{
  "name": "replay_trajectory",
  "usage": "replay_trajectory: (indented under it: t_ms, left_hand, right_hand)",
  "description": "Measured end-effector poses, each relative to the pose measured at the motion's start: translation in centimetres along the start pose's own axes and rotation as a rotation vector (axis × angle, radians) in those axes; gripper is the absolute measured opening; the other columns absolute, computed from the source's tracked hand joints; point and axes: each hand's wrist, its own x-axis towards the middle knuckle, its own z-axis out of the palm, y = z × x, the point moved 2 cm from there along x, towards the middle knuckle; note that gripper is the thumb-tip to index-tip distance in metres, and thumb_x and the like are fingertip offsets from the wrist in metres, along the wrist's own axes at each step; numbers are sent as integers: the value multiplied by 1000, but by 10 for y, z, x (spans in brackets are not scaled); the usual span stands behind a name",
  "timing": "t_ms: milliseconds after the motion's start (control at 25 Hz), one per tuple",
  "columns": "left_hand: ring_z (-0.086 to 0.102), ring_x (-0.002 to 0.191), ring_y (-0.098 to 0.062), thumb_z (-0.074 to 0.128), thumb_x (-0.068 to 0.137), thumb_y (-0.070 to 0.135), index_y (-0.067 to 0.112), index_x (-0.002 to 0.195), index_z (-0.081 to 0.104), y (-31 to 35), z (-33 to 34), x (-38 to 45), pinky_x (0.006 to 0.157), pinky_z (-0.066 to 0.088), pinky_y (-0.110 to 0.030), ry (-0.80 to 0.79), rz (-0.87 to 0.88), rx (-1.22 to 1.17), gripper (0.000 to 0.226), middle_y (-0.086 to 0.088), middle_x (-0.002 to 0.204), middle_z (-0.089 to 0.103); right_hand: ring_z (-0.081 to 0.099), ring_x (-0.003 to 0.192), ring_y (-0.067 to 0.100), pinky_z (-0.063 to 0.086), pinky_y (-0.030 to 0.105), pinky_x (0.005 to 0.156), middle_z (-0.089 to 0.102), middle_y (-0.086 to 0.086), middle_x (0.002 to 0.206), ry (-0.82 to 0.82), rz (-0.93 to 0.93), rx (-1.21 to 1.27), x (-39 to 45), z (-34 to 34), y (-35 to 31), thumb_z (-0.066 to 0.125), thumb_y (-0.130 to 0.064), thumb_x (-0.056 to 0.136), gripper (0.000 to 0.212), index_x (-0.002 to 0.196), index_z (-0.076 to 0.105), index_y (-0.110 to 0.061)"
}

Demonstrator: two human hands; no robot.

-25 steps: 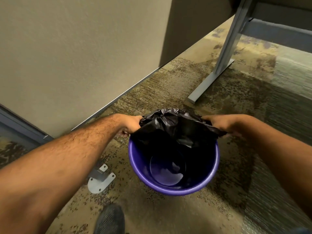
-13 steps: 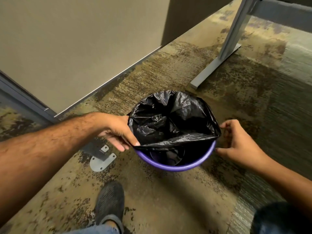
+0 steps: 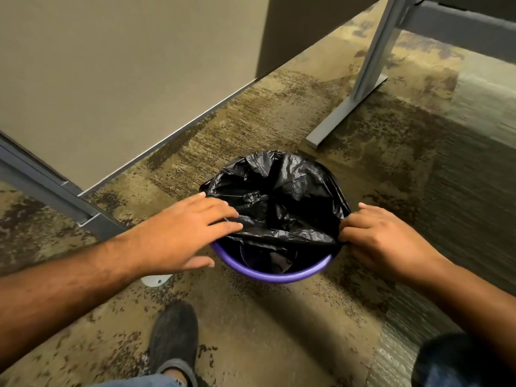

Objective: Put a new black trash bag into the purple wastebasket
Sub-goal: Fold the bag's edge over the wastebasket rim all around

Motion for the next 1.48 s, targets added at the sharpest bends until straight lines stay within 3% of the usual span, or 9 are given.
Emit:
replay_trajectory:
  t_ms: [120,200,360,680,960,1080,1240,1360,1480]
  left_hand:
    - [66,118,-19,66,99,39,27,131,65,4,13,8,123,36,-52,77,186,-52,35,3,122,70]
    - [67,96,-26,57,105,23,19,115,69,8,20,5,100,53,-48,195,250,-48,16,-2,106,70]
    - [63,78,-28,54,106,12,15,105,69,22,40,-11,66,53,-40,379,316,-36,15,-5,95,68]
    - [66,82,-26,57,105,10,13,123,69,40,42,-3,68,54,-38,441,375,-90,22,-4,101,70]
    - [64,100,-22,61,103,32,16,139,59,79,23,38,78,56,-37,238,352,-229,40,-2,119,67]
    - [61,114,-13,68,96,27,27,148,48,92,14,60,96,55,-33,166,145,-455,55,8,131,58]
    - [58,111,-6,69,90,16,31,145,51,109,8,81,96,53,-31,100,-14,-640,60,15,123,53]
    - [59,110,-12,64,87,6,32,139,57,118,3,82,93,54,-39,110,-20,-653,58,14,120,57]
    - [60,113,-18,61,84,1,28,140,59,128,-1,78,92,55,-37,129,129,-521,63,8,123,62]
  right_hand:
    - [73,92,24,53,53,103,71,-2,97,3,-14,59,-12,3,5,74,-17,91,11,100,75,-23]
    - [73,93,21,49,50,108,69,-5,95,12,-62,77,-17,6,4,64,-25,98,11,102,74,-25]
    - [71,100,19,39,57,118,73,-6,95,81,-81,24,-30,16,-4,58,-28,102,22,105,80,-24]
    - [68,100,25,39,51,119,68,-3,98,148,-72,-4,-49,35,-9,67,-22,100,15,114,73,-23]
    - [69,101,19,49,45,111,74,-2,106,165,-85,48,-16,45,-13,70,-10,95,28,120,68,-20]
    - [70,91,20,58,40,87,72,-5,100,160,78,195,-17,43,-6,73,-11,85,32,114,68,-23]
    - [66,74,7,55,35,71,69,-14,84,177,371,431,-16,39,3,69,-20,77,32,108,69,-26]
    - [57,59,8,45,30,58,66,-4,66,271,611,611,1,45,7,70,-31,84,7,87,66,-25]
    - [44,52,5,39,27,54,57,-5,60,377,898,647,21,55,21,84,-36,84,33,85,57,-17]
